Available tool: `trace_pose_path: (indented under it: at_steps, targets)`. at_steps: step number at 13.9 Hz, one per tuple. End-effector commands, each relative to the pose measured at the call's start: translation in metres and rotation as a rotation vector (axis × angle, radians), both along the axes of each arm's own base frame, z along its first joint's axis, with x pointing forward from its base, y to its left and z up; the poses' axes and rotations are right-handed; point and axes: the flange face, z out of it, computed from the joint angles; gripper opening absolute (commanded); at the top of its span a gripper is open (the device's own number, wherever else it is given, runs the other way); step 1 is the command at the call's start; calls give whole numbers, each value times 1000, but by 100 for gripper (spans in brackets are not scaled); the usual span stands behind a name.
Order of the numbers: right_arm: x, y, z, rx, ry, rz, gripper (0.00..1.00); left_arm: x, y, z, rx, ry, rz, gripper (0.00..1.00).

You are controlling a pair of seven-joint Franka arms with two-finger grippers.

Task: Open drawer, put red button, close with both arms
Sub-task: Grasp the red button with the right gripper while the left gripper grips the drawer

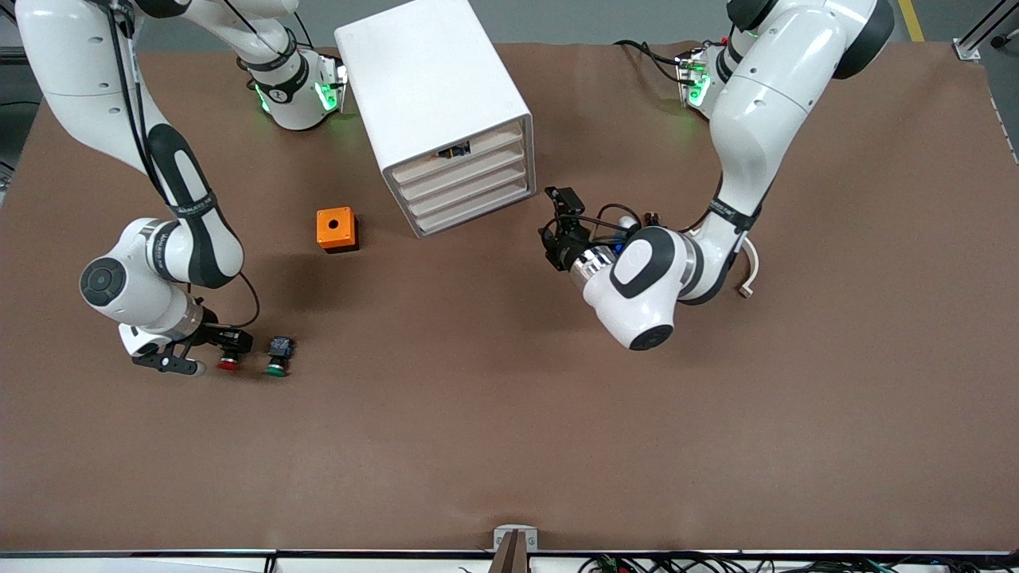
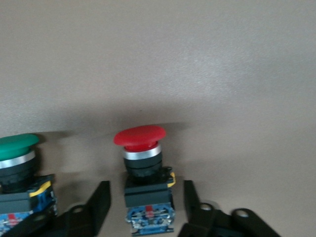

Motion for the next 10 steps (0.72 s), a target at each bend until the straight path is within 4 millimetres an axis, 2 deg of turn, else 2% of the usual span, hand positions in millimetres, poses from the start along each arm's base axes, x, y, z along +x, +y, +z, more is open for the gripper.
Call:
trace_pose_path:
  at_steps: [1,2,3,4,6,8,10]
  targets:
    - [1,6,2,14,-2,-22,14,-7,-18,1,15,53,13,100]
    - [3,6,3,14,-5,-23,2,-13,-24,-5,10,71,10,100]
    - [4,6,5,14,-8,-20,0,-16,-28,-13,2,99,21,99]
    - [6,6,8,14,-12,-13,0,-18,-30,-21,4,128,35,85]
    - [7,5,10,17,0,-11,0,-23,-34,-29,10,148,34,66]
    - [9,8,21,31,41,-13,0,-31,-42,-36,0,177,38,56]
    - [19,8,42,47,84,-8,0,-37,-50,-38,-11,199,41,54]
